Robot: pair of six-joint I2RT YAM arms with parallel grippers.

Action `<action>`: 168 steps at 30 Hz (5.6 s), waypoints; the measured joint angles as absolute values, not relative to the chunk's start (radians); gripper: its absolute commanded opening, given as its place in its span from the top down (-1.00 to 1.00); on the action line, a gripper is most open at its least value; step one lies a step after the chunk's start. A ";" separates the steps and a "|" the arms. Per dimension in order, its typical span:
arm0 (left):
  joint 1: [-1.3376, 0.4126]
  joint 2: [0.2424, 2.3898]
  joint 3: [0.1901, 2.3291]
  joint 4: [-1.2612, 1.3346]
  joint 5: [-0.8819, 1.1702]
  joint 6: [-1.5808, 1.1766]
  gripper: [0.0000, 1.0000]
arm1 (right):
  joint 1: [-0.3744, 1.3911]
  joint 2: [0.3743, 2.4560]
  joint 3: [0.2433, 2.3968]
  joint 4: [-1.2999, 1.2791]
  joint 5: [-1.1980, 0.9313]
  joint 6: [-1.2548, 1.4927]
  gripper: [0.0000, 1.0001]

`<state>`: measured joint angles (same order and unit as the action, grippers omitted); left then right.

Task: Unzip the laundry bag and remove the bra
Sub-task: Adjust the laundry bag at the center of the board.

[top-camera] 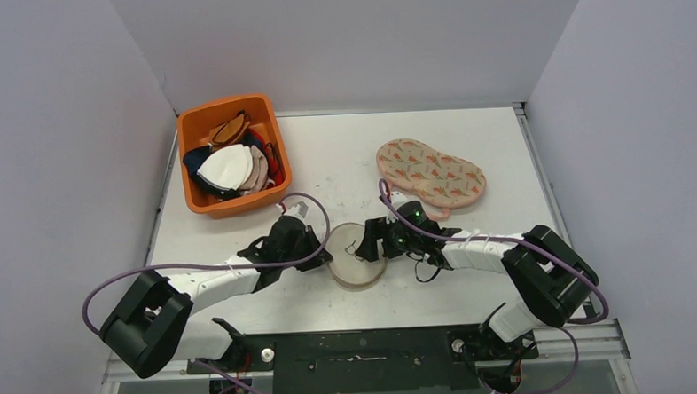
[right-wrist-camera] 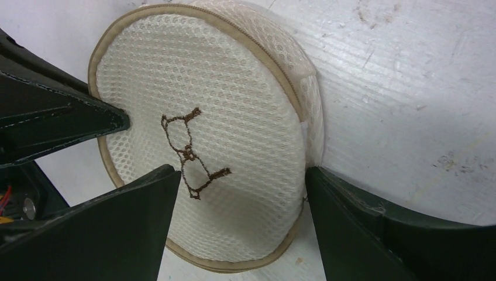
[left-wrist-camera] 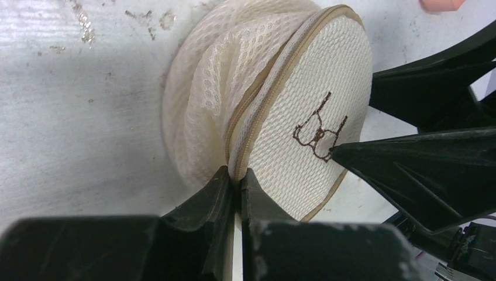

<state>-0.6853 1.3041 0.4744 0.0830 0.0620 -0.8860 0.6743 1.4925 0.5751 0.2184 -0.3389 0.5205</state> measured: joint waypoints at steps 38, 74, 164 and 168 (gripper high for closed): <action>-0.534 1.248 0.431 0.085 0.035 -0.911 1.00 | 0.661 1.460 0.515 0.285 -0.292 0.677 -0.49; -0.516 1.052 0.416 0.012 0.065 -0.902 -0.45 | 0.682 1.506 0.551 0.196 -0.231 0.697 0.76; -0.689 1.374 0.428 0.262 0.091 -0.889 0.29 | 0.781 0.997 0.524 -0.009 -0.103 0.559 0.38; -0.690 1.351 0.430 0.231 0.090 -0.889 0.19 | 0.781 1.098 0.529 0.085 -0.207 0.576 0.45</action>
